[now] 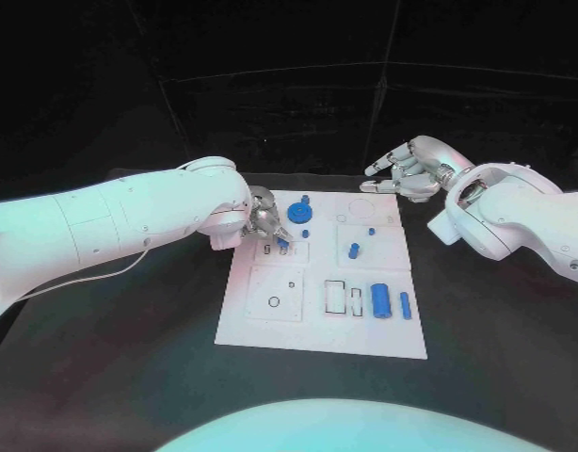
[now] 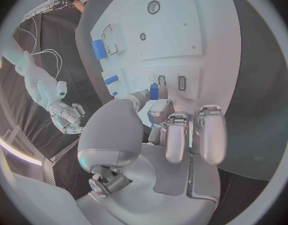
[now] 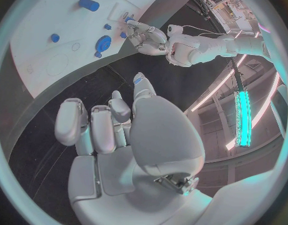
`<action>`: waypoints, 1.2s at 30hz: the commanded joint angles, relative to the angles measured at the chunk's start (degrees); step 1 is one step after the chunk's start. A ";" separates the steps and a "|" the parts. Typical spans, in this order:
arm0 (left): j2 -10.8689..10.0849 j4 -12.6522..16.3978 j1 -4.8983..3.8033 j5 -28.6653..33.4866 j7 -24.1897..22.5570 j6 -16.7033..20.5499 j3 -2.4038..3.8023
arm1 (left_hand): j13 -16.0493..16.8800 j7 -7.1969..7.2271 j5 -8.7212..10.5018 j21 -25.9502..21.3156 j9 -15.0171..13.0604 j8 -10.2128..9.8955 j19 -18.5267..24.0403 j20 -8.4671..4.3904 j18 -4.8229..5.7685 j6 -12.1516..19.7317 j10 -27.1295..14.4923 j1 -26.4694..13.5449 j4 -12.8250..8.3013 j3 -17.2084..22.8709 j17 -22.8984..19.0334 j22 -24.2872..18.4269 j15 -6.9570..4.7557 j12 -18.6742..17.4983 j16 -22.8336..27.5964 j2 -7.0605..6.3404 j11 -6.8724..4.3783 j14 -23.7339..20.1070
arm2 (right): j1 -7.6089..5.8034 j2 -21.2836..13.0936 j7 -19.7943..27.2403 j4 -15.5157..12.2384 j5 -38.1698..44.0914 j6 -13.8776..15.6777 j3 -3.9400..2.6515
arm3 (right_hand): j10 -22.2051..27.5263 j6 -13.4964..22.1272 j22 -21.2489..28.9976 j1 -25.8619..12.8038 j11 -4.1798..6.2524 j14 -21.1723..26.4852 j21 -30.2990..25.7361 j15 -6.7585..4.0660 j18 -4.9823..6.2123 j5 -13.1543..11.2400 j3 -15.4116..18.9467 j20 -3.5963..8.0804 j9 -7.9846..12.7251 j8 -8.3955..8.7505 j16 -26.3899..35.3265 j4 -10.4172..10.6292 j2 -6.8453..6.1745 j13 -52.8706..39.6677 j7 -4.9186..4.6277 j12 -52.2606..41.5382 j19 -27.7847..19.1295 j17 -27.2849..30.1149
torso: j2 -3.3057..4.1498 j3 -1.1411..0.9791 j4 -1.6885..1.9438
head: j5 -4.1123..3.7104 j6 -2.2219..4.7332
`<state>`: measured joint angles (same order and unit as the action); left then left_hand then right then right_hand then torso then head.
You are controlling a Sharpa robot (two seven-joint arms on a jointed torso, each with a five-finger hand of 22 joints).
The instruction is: Assemble the parts on the task board
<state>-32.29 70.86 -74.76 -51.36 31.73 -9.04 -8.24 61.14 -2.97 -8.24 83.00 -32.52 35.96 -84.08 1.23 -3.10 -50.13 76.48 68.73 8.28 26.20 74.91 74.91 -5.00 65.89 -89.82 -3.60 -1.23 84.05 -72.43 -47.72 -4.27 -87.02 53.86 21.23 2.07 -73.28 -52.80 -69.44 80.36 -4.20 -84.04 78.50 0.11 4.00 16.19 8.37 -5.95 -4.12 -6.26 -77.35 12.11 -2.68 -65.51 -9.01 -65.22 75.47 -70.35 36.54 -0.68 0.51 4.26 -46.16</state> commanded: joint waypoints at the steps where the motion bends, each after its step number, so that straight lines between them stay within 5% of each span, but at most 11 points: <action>1: 0.10 -0.35 0.10 0.59 -0.27 -0.03 0.02 | 0.04 -0.21 -0.41 -0.24 -0.08 0.30 -1.72 0.19 0.48 0.04 0.22 -0.67 -10.84 11.06 15.09 2.38 0.19 0.24 -0.18 0.11 -0.02 5.95 | -0.13 0.07 0.24 -0.02 -0.10 -0.36 -0.04 | -0.16 -0.24 0.05 -0.01 0.29 -1.79 -0.36 -0.52 0.81 0.20 0.35 -0.02 0.03 -0.27 0.28 -0.05 0.46 0.01 0.10 0.12 -0.26 -0.04 | 0.04 0.02 -0.14 | 0.10 -0.01; 16: 0.69 -0.77 0.86 -1.41 1.15 -3.35 0.02 | -0.10 -0.23 -0.78 -0.26 -0.25 0.43 -1.72 0.18 0.48 0.09 0.17 -0.93 -11.12 11.64 15.09 2.38 0.19 0.11 -0.18 -0.08 -0.02 5.95 | -0.12 0.23 0.26 0.09 -0.10 -0.52 -0.04 | -0.16 -0.24 0.05 -0.01 0.29 -1.79 -0.36 -0.52 0.81 0.20 0.35 -0.02 0.03 -0.27 0.28 -0.05 0.46 0.01 0.10 0.12 -0.26 -0.04 | 0.11 0.03 -0.12 | 0.16 -0.31; 36: 0.23 -0.77 0.95 -2.90 2.11 -2.58 0.03 | -0.22 -0.25 -1.17 -0.28 -0.41 0.59 -1.71 0.18 0.47 0.07 0.16 -1.15 -11.38 12.12 15.09 2.37 0.20 0.01 -0.18 -0.20 -0.01 5.95 | -0.12 0.38 0.26 0.25 -0.10 -0.63 -0.04 | -0.12 -0.22 0.13 -0.07 0.29 -1.79 -0.43 -0.52 0.82 0.26 0.49 -0.02 0.04 -0.29 0.36 0.06 0.55 0.09 0.10 0.15 -0.29 0.05 | 0.09 0.03 -0.13 | 0.28 -0.60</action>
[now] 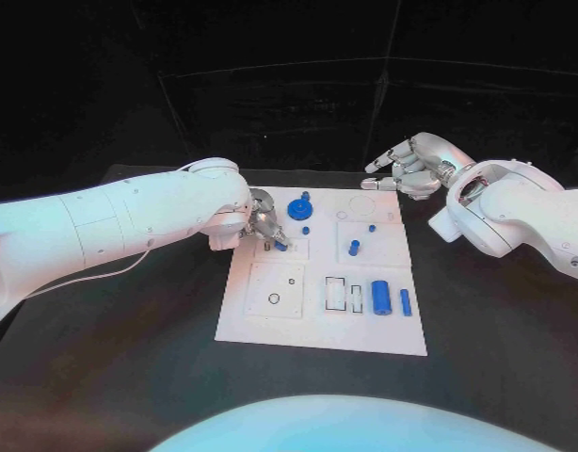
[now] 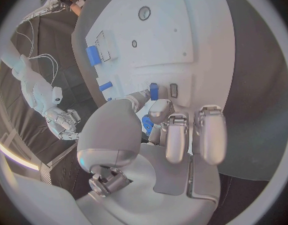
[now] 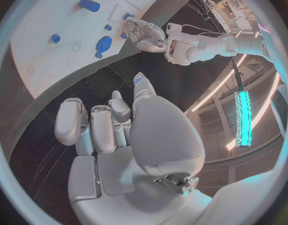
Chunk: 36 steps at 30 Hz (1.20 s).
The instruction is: Assemble the parts on the task board
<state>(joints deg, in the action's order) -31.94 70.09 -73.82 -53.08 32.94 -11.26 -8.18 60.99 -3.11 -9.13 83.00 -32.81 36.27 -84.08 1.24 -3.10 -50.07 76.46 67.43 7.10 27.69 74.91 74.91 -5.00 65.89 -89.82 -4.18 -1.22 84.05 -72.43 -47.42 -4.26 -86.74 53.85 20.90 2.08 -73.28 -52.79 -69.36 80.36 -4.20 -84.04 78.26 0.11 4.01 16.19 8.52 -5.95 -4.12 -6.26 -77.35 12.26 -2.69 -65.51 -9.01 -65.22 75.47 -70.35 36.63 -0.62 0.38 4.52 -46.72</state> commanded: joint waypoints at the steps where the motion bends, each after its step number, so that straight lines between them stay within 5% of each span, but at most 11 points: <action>1: -0.10 0.03 0.00 -1.20 0.92 -0.45 -0.03 | -0.08 -0.10 -0.28 -0.28 -0.12 0.29 -1.72 0.18 0.47 0.00 0.17 0.15 -10.20 10.63 15.09 2.37 0.20 0.01 -0.18 0.37 -0.03 5.95 | -0.12 0.09 0.25 -0.02 -0.10 -0.32 -0.04 | -0.12 -0.22 0.05 -0.07 0.29 -1.79 -0.19 -0.52 0.82 0.27 0.34 -0.02 0.03 -0.29 0.36 -0.09 0.55 0.09 0.10 0.15 -0.29 0.05 | -0.01 -0.02 0.00 | 0.03 -0.03; 7: 0.20 0.16 0.00 -1.24 0.85 -1.02 -0.03 | 0.03 -0.09 -0.94 -0.22 -0.31 0.47 -1.76 0.18 0.50 -0.04 0.31 -0.26 -10.38 10.98 15.09 2.50 0.20 0.11 -0.18 0.09 -0.03 5.95 | -0.12 0.16 0.24 0.02 -0.10 -0.34 -0.04 | -0.12 -0.22 0.05 -0.07 0.29 -1.79 -0.19 -0.52 0.82 0.27 0.34 -0.02 0.03 -0.29 0.36 -0.09 0.55 0.09 0.10 0.15 -0.29 0.05 | 0.01 -0.01 -0.01 | 0.05 -0.11; 10: 0.52 0.07 0.00 -1.24 0.85 -1.40 -0.03 | 0.16 0.06 -5.18 -0.16 -0.75 0.92 -1.81 0.14 0.52 -0.22 0.56 -1.59 -10.39 11.11 15.09 2.68 0.14 0.26 -0.18 -0.61 -0.15 5.95 | -0.12 0.18 0.23 0.02 -0.10 -0.34 -0.04 | -0.12 -0.22 0.05 -0.07 0.29 -1.79 -0.19 -0.52 0.82 0.27 0.34 -0.02 0.03 -0.29 0.36 -0.09 0.55 0.09 0.10 0.15 -0.29 0.05 | -0.02 -0.06 0.00 | 0.07 -0.17; 12: 0.77 -0.04 -0.01 -1.24 0.95 -1.81 -0.03 | 0.22 0.13 -5.77 -0.11 -0.85 1.03 -1.84 0.12 0.54 -0.30 0.64 -2.00 -10.31 10.92 15.09 2.77 0.11 0.31 -0.18 -0.80 -0.17 5.95 | -0.12 0.19 0.22 0.01 -0.10 -0.35 -0.04 | -0.12 -0.22 0.05 -0.07 0.29 -1.79 -0.19 -0.52 0.82 0.27 0.34 -0.02 0.03 -0.29 0.36 -0.09 0.55 0.09 0.10 0.15 -0.29 0.05 | -0.01 -0.07 -0.02 | 0.08 -0.15; 36: 2.53 -1.54 -0.10 -1.24 2.04 -2.62 -0.01 | 0.09 1.16 -6.02 -0.15 -0.48 0.68 -1.89 -0.41 0.57 -2.84 1.03 -8.07 -4.69 5.49 15.09 3.01 -0.49 0.37 -0.18 1.10 -0.92 5.95 | -0.12 0.35 0.12 0.02 0.92 -0.40 -0.03 | -0.12 -0.22 0.05 -0.07 0.29 -1.79 -0.19 -0.52 0.82 0.27 0.34 -0.02 0.03 -0.29 0.36 -0.09 0.55 0.09 0.10 0.15 -0.29 0.05 | -0.01 -0.04 -0.01 | -0.18 -0.30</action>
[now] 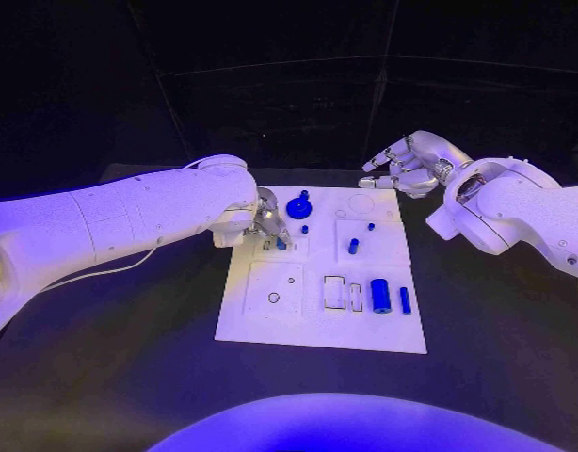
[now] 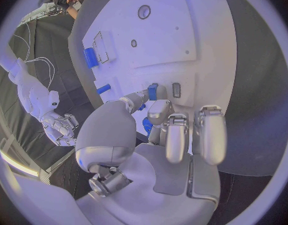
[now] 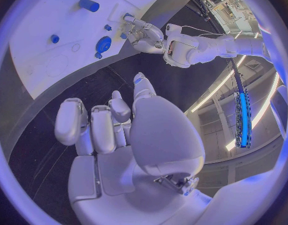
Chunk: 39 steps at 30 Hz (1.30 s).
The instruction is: Assemble the parts on the task board
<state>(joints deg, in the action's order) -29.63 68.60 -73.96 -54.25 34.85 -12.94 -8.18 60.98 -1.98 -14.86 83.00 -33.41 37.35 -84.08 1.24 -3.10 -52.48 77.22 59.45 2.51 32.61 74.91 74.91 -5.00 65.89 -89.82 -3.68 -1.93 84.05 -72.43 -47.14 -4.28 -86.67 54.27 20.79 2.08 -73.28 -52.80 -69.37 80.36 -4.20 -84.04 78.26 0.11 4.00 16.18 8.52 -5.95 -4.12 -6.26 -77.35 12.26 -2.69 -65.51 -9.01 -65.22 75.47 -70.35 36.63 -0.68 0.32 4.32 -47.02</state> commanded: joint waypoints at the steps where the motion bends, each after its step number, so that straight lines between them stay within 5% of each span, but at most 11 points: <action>1: 0.28 -0.14 0.04 -0.07 0.11 -0.95 -0.02 | 0.16 0.04 -0.30 -0.12 0.16 -0.44 -1.92 -0.42 0.58 -0.48 0.30 -0.24 0.05 0.49 15.09 3.07 -0.49 0.42 -0.18 0.67 -0.23 5.95 | -0.12 0.09 0.14 -0.05 0.51 -0.30 -0.03 | -0.12 -0.22 0.07 -0.07 0.29 -1.79 -0.19 -0.52 0.83 0.27 0.34 -0.02 0.03 -0.29 0.36 -0.09 0.56 0.09 0.10 0.15 -0.29 0.05 | -0.01 0.01 0.03 | 0.00 -0.03; 16: 0.79 -0.80 -0.02 -0.07 -0.03 -1.59 -0.01 | 1.15 0.23 -0.18 0.22 0.70 -1.08 -2.14 -0.49 0.71 -1.93 0.89 -3.12 2.59 -1.75 15.09 3.74 -0.57 1.30 -0.18 0.98 -0.36 5.95 | -0.12 0.17 0.14 -0.02 0.55 -0.41 -0.03 | -0.07 -0.19 0.18 -0.08 0.28 -1.77 -0.28 -0.52 0.85 0.31 0.47 -0.02 0.04 -0.32 0.46 -0.02 0.60 0.17 0.10 0.20 -0.34 0.16 | 0.02 0.01 0.06 | -0.12 -0.19; 26: 0.84 -1.22 -0.03 -0.07 -0.18 -0.49 0.00 | 1.41 0.36 0.48 0.24 0.92 -1.30 -2.17 -0.56 0.73 -3.32 1.09 -6.26 5.45 -8.66 15.09 3.91 -0.63 1.52 -0.18 -0.45 -0.45 5.95 | -0.12 0.24 0.22 0.06 0.55 -0.49 -0.03 | 0.11 -0.16 0.60 -0.37 0.26 -1.72 -0.56 -0.51 0.94 0.30 0.83 -0.02 0.04 -0.38 0.68 0.29 0.66 0.42 0.08 0.39 -0.60 0.41 | -0.02 0.01 0.09 | -0.14 -0.15; 30: 0.75 -1.23 -0.03 -0.07 -0.26 0.12 0.00 | 1.50 0.60 7.27 0.23 0.98 -1.47 -2.18 -0.68 0.73 -3.60 1.15 -6.35 6.93 -13.27 15.09 3.99 -0.76 1.59 -0.18 -0.32 -0.58 5.95 | -0.12 0.26 0.24 0.11 0.55 -0.51 -0.03 | 0.14 -0.14 0.71 -0.48 0.26 -1.71 -0.64 -0.50 0.96 0.32 0.93 -0.03 0.04 -0.40 0.72 0.40 0.71 0.46 0.07 0.41 -0.67 0.45 | -0.02 0.04 0.06 | -0.17 -0.16; 39: 0.03 -0.61 -0.02 -0.08 -0.76 1.90 0.04 | 1.52 0.68 11.48 0.12 1.03 -1.67 -2.16 -0.78 0.71 -3.81 1.17 -5.41 9.32 -19.54 15.09 3.99 -0.86 1.57 -0.18 -0.07 -0.68 5.95 | -0.12 0.18 0.29 0.14 0.55 -0.51 -0.03 | 0.18 -0.12 0.84 -0.61 0.24 -1.68 -0.74 -0.49 0.99 0.34 1.05 -0.03 0.04 -0.42 0.84 0.54 0.77 0.51 0.07 0.43 -0.75 0.59 | -0.03 0.04 0.07 | -0.20 -0.17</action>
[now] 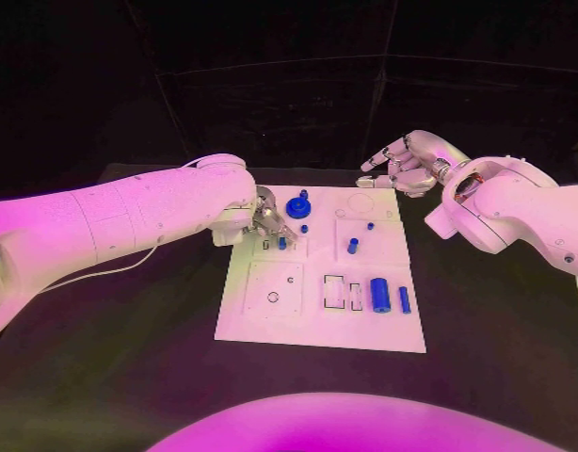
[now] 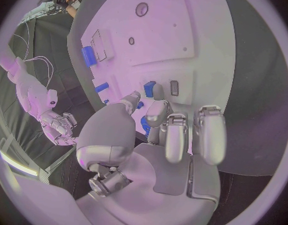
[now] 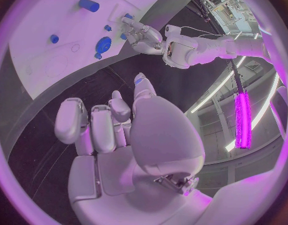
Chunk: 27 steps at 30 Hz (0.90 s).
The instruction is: Assemble the parts on the task board
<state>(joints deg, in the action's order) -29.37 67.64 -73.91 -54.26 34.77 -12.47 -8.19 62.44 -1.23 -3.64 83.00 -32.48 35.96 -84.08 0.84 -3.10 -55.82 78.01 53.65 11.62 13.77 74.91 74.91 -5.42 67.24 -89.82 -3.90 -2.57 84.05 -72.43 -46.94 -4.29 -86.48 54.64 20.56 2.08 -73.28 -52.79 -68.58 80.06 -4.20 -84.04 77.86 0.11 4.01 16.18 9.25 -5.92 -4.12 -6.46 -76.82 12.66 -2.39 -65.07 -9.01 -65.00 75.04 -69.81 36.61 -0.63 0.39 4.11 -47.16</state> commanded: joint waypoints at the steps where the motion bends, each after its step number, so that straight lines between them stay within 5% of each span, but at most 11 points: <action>1: -0.35 0.48 -0.07 -0.07 -0.70 1.49 0.07 | 0.06 -0.06 0.29 0.12 0.09 -0.28 -2.16 -0.38 0.71 -0.47 0.37 0.43 0.23 -0.80 15.09 3.98 -0.45 0.21 -0.18 0.15 -0.04 5.95 | -0.12 -0.04 0.30 -0.05 0.18 -0.28 -0.04 | 0.18 -0.12 0.05 -0.30 0.24 -1.68 -0.33 -0.50 0.98 0.34 0.33 -0.06 0.04 -0.23 0.31 0.14 0.47 0.06 0.07 0.21 -0.32 0.05 | -0.01 -0.01 0.00 | 0.00 -0.04; 6: -1.31 1.59 -0.08 -0.07 -0.74 1.91 0.33 | 0.03 -0.04 0.38 0.11 0.08 -0.30 -2.17 -0.40 0.71 -0.51 0.37 1.28 0.52 -2.25 15.09 4.01 -0.46 0.18 -0.18 0.29 -0.06 5.95 | -0.12 -0.09 0.33 -0.04 0.18 -0.27 -0.04 | 0.24 -0.10 0.20 -0.36 0.24 -1.65 -0.43 -0.49 1.02 0.35 0.38 -0.06 0.05 -0.24 0.40 0.20 0.51 0.14 0.06 0.27 -0.43 0.17 | -0.01 -0.01 0.04 | -0.07 -0.02; 9: -2.00 2.38 -0.10 -0.07 -0.69 2.07 1.17 | -0.08 -0.05 0.36 -0.08 0.07 -0.33 -2.08 -0.40 0.65 -0.47 0.30 1.95 0.62 -3.02 15.09 3.75 -0.46 0.07 -0.18 0.50 -0.06 5.95 | -0.12 -0.12 0.36 -0.01 0.18 -0.27 -0.04 | 0.24 -0.10 0.20 -0.36 0.24 -1.65 -0.43 -0.49 1.02 0.35 0.38 -0.06 0.05 -0.24 0.40 0.20 0.51 0.14 0.06 0.27 -0.43 0.17 | 0.01 0.01 0.02 | -0.14 0.08; 13: -3.44 3.80 -0.42 -0.09 -0.59 1.99 3.38 | -0.96 -0.19 0.24 -0.74 0.06 -0.45 -1.74 -0.39 0.44 -0.05 -0.23 3.37 0.47 -4.20 15.09 2.79 -0.43 -0.69 -0.18 0.76 0.04 5.95 | -0.12 -0.24 0.37 0.12 0.18 -0.26 -0.04 | 0.24 -0.10 0.20 -0.36 0.24 -1.65 -0.43 -0.49 1.02 0.35 0.38 -0.06 0.05 -0.24 0.40 0.20 0.51 0.14 0.06 0.27 -0.43 0.17 | -0.08 -0.02 0.07 | -0.28 0.08; 17: -4.79 4.18 -1.79 -0.55 -0.36 0.11 5.09 | -2.70 -0.49 0.17 -1.62 0.10 -0.74 -1.28 -0.28 0.18 0.81 -1.27 4.19 0.54 -5.51 15.09 1.53 -0.27 -2.18 -0.18 0.77 0.28 5.95 | -0.12 -0.35 0.35 0.29 0.18 -0.23 -0.04 | 0.24 -0.10 0.20 -0.36 0.24 -1.65 -0.43 -0.49 1.02 0.35 0.38 -0.06 0.05 -0.24 0.40 0.20 0.51 0.14 0.06 0.27 -0.43 0.17 | -0.05 -0.06 0.10 | -0.30 0.25; 21: -4.31 1.16 -3.61 -0.80 -0.17 -2.29 5.80 | -5.68 -1.78 0.19 -3.02 1.59 -3.17 -0.58 0.36 -0.17 3.66 -3.20 5.66 1.19 -8.04 15.09 -0.31 0.57 -4.75 -0.18 1.26 1.35 5.95 | -0.12 -0.30 0.29 0.50 0.18 -0.25 -0.03 | 0.24 -0.10 0.20 -0.36 0.24 -1.65 -0.43 -0.49 1.02 0.35 0.38 -0.06 0.05 -0.24 0.40 0.20 0.51 0.14 0.06 0.27 -0.43 0.17 | -0.05 -0.09 0.19 | -0.15 0.50; 27: -1.13 -5.93 -4.46 -0.90 -0.58 -4.96 6.01 | -6.69 -2.50 0.14 -3.22 3.26 -4.91 -0.56 0.94 -0.21 4.30 -3.91 7.36 1.35 -9.67 15.09 -0.42 1.14 -5.49 -0.18 1.93 1.99 5.95 | -0.12 0.00 0.27 0.93 0.18 -0.24 -0.03 | 0.24 -0.10 0.20 -0.36 0.24 -1.65 -0.43 -0.49 1.02 0.35 0.38 -0.06 0.05 -0.24 0.40 0.20 0.51 0.14 0.06 0.27 -0.43 0.17 | 0.15 0.04 -0.04 | 0.17 0.94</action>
<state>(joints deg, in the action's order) -30.85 62.61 -78.22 -54.62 34.67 -14.18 -2.23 55.79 -3.47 -3.55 79.98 -29.34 31.25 -83.98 1.34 -3.10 -51.69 74.51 60.52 13.02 4.34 74.91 74.47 -4.78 61.90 -89.82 -1.78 -0.72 84.06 -72.43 -47.00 -4.27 -85.56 54.66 20.50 2.08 -73.28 -52.80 -68.43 79.76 -4.20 -84.04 77.60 0.11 4.01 16.18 9.41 -5.92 -4.12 -6.45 -76.55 12.83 -2.08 -64.99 -9.01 -65.00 75.04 -69.69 36.60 -0.67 0.49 4.17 -46.34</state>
